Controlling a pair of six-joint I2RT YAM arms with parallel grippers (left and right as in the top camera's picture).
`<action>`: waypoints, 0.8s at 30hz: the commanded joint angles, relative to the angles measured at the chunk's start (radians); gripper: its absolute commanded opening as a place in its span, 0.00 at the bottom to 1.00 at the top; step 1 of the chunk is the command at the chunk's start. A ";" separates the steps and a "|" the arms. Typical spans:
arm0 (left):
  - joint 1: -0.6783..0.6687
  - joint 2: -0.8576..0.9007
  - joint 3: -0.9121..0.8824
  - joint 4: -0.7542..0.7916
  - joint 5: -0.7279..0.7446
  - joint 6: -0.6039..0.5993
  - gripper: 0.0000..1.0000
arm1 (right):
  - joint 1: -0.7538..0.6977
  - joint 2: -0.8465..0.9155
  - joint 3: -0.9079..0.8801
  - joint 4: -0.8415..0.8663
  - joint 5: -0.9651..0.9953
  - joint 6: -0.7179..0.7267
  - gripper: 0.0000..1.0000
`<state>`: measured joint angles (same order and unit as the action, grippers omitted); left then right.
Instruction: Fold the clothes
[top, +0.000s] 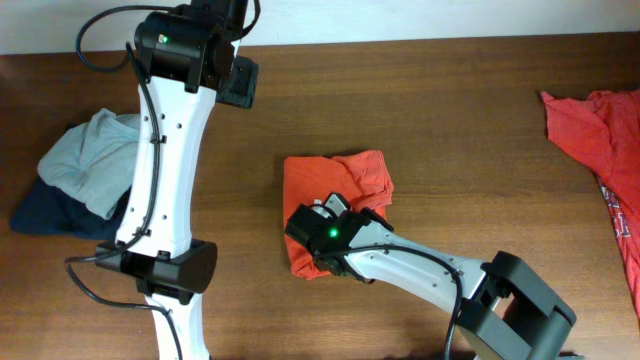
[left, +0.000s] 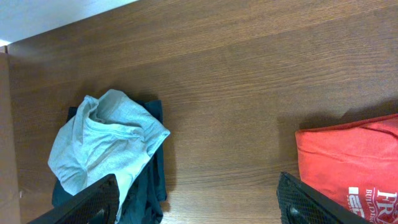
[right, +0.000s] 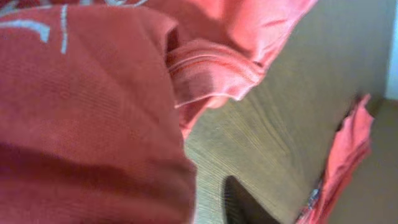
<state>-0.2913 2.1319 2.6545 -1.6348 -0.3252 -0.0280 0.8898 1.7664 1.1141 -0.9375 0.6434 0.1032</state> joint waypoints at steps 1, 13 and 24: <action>0.006 -0.010 0.013 -0.001 0.005 -0.009 0.81 | -0.009 -0.008 -0.005 0.001 -0.046 0.010 0.38; 0.023 -0.010 0.013 -0.036 -0.003 0.005 0.84 | -0.163 -0.010 -0.005 -0.136 0.027 0.344 0.41; 0.083 -0.009 0.010 -0.053 0.110 0.005 0.93 | -0.335 -0.014 0.000 -0.006 -0.394 0.216 0.61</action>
<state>-0.2214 2.1319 2.6549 -1.6783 -0.2832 -0.0238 0.6125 1.7660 1.1122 -0.9890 0.4446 0.3325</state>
